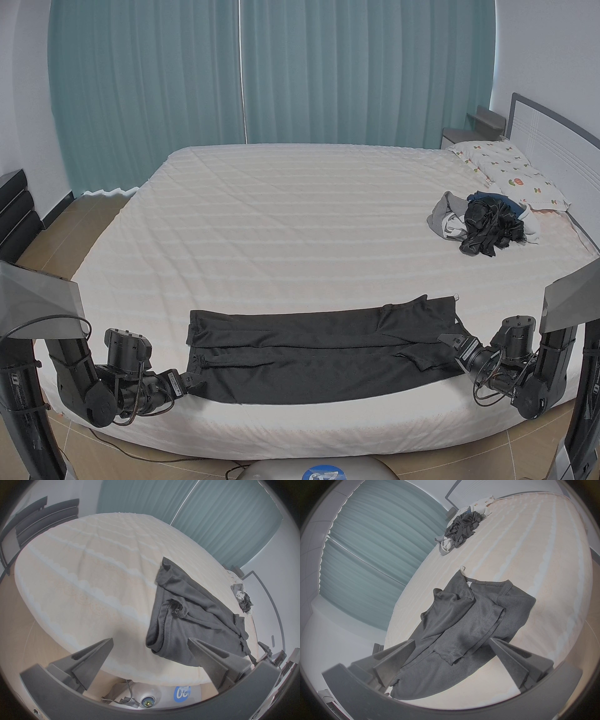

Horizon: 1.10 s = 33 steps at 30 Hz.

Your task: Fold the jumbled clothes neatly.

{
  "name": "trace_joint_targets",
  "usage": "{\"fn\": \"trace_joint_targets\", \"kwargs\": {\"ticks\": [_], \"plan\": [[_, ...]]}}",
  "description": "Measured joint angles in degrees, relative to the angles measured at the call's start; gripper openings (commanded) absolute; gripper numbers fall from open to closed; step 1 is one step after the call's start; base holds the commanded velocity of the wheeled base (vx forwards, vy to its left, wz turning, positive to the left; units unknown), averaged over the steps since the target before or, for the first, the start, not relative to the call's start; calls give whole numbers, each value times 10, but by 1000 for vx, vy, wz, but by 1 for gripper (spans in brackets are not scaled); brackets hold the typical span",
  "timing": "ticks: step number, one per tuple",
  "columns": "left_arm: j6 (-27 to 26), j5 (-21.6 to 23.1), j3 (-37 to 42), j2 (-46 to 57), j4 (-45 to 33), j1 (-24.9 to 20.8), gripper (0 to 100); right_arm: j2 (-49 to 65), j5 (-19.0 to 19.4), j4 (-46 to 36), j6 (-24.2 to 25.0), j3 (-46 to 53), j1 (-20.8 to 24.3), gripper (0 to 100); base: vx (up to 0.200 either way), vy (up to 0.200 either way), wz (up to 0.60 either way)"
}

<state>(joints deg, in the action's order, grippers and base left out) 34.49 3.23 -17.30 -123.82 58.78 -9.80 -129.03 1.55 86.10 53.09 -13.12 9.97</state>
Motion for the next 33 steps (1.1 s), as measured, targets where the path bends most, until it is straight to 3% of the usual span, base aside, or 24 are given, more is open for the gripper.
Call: {"fn": "trace_joint_targets", "kwargs": {"ticks": [9, 12, 27, 33], "plan": [[2, -31, 10, -2, 27, -19, 100, 0, 0, 0, 0, 0, 0, 100, 0, -200, 0], [3, -33, 15, -4, 38, -23, 100, 0, 1, 0, 0, 0, 1, 100, -200, -200, 0], [4, -34, 27, -4, 38, -16, 100, 0, 0, 0, 0, -1, 0, 100, 0, 0, 0], [67, -32, 1, -7, 39, -6, 100, -2, 1, 0, 0, 0, 1, 100, 0, 0, 0]]}}
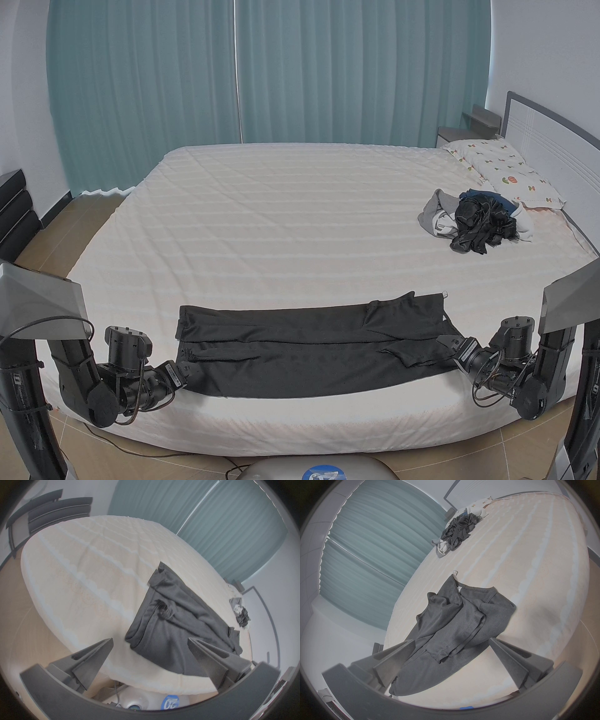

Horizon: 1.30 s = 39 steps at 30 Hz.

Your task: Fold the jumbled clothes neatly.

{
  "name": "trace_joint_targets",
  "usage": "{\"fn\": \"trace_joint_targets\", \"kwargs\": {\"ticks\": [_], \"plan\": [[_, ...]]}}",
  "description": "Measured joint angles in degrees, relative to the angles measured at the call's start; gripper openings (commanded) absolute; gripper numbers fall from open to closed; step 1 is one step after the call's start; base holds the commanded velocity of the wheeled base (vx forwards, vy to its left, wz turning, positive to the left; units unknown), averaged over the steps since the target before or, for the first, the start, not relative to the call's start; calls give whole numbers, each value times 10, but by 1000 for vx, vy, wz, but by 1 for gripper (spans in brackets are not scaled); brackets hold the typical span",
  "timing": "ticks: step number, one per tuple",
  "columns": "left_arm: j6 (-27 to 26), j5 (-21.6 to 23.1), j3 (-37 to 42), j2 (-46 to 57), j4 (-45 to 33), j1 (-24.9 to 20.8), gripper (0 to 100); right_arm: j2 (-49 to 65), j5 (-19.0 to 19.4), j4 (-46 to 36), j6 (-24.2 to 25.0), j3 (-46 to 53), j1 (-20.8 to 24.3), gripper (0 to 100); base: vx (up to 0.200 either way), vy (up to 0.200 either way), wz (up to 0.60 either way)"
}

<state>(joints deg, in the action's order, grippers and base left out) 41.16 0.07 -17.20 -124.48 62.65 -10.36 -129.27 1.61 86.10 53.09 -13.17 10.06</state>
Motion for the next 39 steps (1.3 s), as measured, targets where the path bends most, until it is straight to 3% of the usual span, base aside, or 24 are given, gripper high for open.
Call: {"fn": "trace_joint_targets", "kwargs": {"ticks": [6, 7, 15, 22, 30, 31, 39], "plan": [[16, 4, -21, -6, 0, 0, 100, -5, 0, 0, 0, 0, 2, 100, 0, 0, 0], [16, 3, -23, -8, 0, 0, 0, -6, 0, 0, 0, 0, 3, 100, 0, 0, 0], [8, -6, -35, -37, 0, -1, 0, -9, 0, 0, 0, 0, 3, 100, 0, 0, 0], [-21, -92, -29, -55, 1, -1, 0, -9, 0, 0, 0, 0, 3, 100, 0, 0, 0], [-49, -107, -8, -61, 2, -1, 0, -10, 0, 0, 0, 1, 3, 100, 0, 0, 0], [-50, -107, -6, -61, 2, -2, 100, -10, 0, 0, 0, 1, 3, 100, 0, 0, 0], [-50, -107, -3, -59, 6, -2, 100, -10, 0, 0, 0, 1, 3, 100, 0, 0, 0]]}}
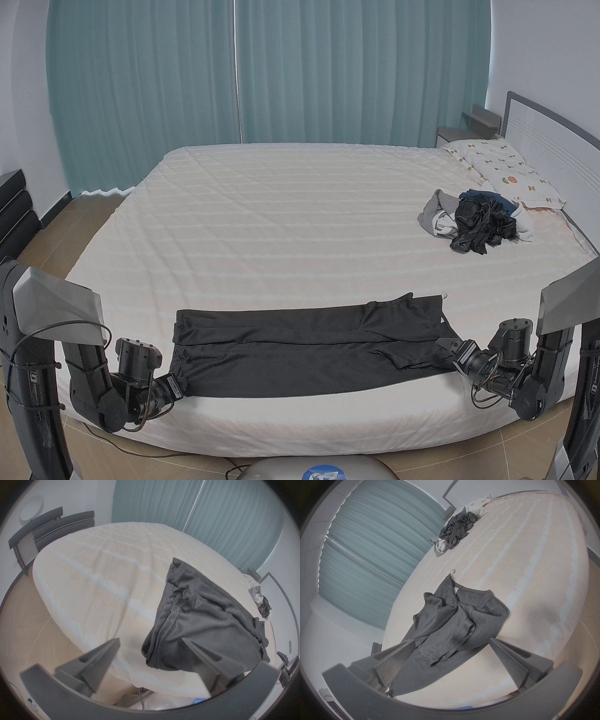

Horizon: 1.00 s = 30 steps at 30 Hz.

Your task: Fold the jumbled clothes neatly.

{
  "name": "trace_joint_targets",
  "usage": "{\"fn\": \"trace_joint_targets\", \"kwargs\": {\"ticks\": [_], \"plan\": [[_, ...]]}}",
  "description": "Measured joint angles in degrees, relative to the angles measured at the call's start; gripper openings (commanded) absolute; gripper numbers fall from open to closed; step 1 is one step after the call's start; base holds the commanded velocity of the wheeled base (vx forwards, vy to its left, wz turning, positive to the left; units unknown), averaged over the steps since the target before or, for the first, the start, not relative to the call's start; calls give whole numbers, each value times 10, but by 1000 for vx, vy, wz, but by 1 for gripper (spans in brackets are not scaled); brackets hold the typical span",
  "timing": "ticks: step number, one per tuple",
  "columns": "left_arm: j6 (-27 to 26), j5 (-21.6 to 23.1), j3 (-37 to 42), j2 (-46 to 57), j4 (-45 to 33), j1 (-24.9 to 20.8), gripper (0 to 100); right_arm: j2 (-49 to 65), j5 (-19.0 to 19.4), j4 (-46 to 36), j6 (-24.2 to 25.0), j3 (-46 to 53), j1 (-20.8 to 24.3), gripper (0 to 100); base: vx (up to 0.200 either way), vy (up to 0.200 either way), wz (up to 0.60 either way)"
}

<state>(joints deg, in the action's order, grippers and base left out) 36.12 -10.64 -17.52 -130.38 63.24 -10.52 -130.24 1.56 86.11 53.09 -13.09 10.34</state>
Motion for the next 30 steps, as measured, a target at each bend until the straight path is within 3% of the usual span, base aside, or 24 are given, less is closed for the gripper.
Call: {"fn": "trace_joint_targets", "kwargs": {"ticks": [7, 12, 20, 30], "plan": [[-5, 3, -1, 28, 31, 24, 100, 0, 0, 0, 0, 0, 0, 100, 0, 0, 0], [-10, 14, -14, 86, 4, 33, 100, 0, 0, 0, 0, -1, 0, 100, 0, 0, 0], [-10, 24, -98, 116, -79, -3, 100, 0, 0, 0, 0, 0, 3, 100, 0, 0, 0], [-14, 25, -133, 56, -75, -24, 100, -3, 0, 0, 0, -1, 5, 100, 0, 0, 0]]}}
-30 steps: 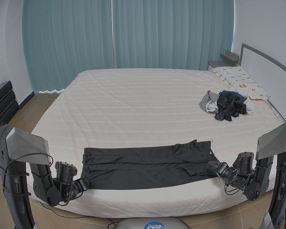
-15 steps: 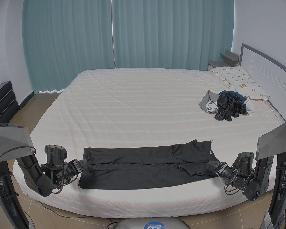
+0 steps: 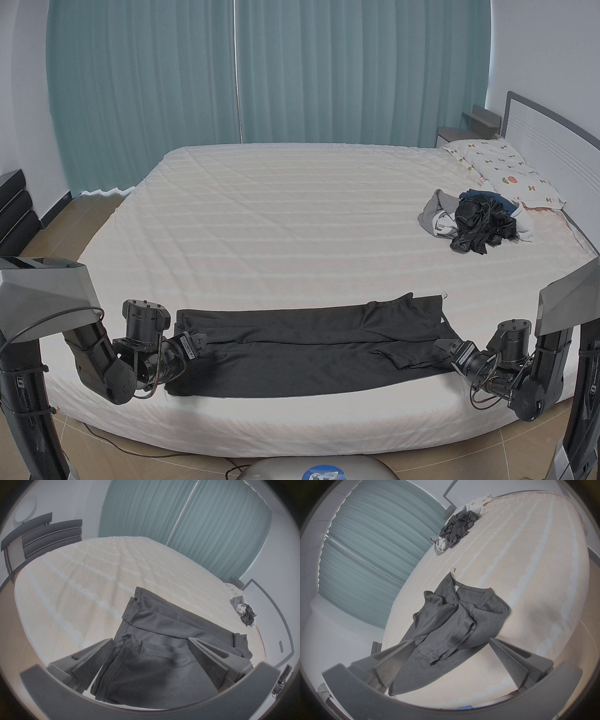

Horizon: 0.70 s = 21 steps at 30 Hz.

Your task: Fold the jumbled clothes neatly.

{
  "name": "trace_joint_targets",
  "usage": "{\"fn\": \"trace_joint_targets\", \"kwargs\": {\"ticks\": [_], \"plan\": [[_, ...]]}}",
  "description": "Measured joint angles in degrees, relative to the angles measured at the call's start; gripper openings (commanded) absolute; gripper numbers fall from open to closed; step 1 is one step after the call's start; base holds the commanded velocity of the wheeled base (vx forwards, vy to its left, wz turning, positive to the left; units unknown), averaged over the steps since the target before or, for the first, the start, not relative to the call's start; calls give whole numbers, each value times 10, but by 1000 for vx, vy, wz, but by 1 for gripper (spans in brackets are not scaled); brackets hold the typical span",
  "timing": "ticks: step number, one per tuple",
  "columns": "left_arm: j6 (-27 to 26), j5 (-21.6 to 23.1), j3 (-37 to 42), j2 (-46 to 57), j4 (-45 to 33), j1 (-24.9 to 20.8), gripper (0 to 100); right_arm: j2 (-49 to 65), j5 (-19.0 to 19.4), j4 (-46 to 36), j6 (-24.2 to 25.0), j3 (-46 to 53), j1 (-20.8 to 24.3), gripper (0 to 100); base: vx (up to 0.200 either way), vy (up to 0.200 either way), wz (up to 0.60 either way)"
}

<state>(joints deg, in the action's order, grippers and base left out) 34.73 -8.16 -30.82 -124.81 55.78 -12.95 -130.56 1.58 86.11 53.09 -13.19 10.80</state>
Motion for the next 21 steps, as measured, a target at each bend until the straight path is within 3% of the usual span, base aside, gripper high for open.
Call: {"fn": "trace_joint_targets", "kwargs": {"ticks": [6, 7, 21], "plan": [[-1, -1, -16, -28, 4, 2, 100, -3, 0, 0, 0, 0, 2, 100, 0, 0, 0], [-1, -1, -19, -33, 4, 2, 0, -4, 0, 1, 0, 0, 2, 100, 0, 0, 0], [-2, -7, -44, -69, 5, 19, 0, -7, -1, 1, 0, -1, 2, 100, 0, 0, 0]]}}
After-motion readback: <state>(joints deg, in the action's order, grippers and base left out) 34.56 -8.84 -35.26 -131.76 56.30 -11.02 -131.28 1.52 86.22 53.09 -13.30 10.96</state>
